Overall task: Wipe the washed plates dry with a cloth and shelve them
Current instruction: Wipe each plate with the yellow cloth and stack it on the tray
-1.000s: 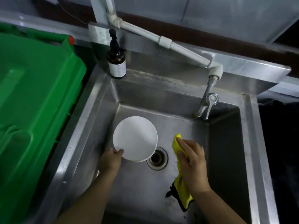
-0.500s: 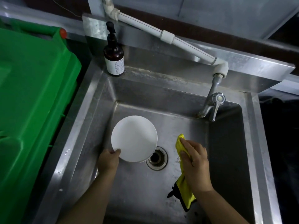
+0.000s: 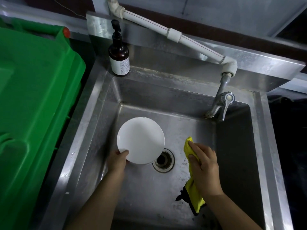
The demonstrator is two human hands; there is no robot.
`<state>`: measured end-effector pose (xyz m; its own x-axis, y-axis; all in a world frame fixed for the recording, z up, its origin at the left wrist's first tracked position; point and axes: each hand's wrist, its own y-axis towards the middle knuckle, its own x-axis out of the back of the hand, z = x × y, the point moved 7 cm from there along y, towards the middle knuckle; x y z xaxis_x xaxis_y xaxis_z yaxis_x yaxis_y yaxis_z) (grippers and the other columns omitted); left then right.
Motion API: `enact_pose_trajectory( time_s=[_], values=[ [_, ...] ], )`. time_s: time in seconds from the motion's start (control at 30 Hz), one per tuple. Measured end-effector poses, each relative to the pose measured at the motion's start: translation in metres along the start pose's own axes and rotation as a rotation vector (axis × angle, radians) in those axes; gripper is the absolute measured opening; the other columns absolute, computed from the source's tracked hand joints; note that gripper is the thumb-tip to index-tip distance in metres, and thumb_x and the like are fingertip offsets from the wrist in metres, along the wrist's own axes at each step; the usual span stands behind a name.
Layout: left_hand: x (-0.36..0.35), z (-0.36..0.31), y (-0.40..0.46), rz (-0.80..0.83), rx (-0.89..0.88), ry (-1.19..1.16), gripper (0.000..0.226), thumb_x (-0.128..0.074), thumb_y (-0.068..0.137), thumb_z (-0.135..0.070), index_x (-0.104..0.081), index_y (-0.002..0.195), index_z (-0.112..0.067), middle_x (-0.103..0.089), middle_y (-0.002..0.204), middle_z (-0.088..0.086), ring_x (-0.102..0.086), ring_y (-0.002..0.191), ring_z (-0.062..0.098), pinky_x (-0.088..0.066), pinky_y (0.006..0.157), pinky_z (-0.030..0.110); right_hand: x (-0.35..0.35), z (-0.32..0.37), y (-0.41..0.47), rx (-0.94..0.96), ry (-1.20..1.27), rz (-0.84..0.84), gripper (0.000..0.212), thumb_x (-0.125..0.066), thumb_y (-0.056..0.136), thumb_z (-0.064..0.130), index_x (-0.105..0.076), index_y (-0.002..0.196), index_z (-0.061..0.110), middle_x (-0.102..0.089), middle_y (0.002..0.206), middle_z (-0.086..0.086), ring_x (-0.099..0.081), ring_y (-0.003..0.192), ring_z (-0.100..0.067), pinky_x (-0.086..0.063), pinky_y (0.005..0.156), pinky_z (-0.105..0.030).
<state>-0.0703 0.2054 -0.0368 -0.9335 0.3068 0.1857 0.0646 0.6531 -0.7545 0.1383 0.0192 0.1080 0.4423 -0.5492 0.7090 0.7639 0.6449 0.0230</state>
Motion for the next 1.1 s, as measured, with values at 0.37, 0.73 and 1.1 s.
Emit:
enact_pose_trajectory(
  time_s=[0.37, 0.73, 1.1],
  values=[
    [-0.007, -0.017, -0.030, 0.058, -0.022, -0.128, 0.030, -0.050, 0.096, -0.013, -0.055, 0.125, -0.008, -0.059, 0.114, 0.013, -0.055, 0.099, 0.027, -0.045, 0.080, 0.034, 0.019, 0.007, -0.016, 0.053, -0.023, -0.026, 0.046, -0.065, 0.085, -0.004, -0.060, 0.125, 0.017, -0.054, 0.112, 0.006, -0.046, 0.104, -0.018, -0.038, 0.090, -0.026],
    [0.021, -0.116, -0.153, 0.053, -0.466, -0.028, 0.011, -0.050, 0.097, -0.024, -0.059, 0.095, -0.019, -0.064, 0.090, -0.004, -0.059, 0.082, 0.010, -0.046, 0.066, 0.026, 0.076, 0.048, -0.020, 0.285, -0.053, -0.083, 0.045, -0.067, 0.082, -0.006, -0.062, 0.125, 0.010, -0.052, 0.113, 0.005, -0.044, 0.102, -0.014, -0.036, 0.087, -0.020],
    [0.037, -0.206, -0.340, -0.031, -0.972, 0.197, 0.036, -0.044, 0.084, -0.046, -0.064, 0.096, -0.018, -0.070, 0.089, 0.000, -0.065, 0.085, 0.020, -0.053, 0.078, 0.045, 0.187, 0.128, -0.026, 0.600, 0.091, -0.199, 0.038, -0.064, 0.082, 0.011, -0.062, 0.119, 0.011, -0.053, 0.115, 0.006, -0.046, 0.104, -0.013, -0.031, 0.095, -0.009]
  ],
)
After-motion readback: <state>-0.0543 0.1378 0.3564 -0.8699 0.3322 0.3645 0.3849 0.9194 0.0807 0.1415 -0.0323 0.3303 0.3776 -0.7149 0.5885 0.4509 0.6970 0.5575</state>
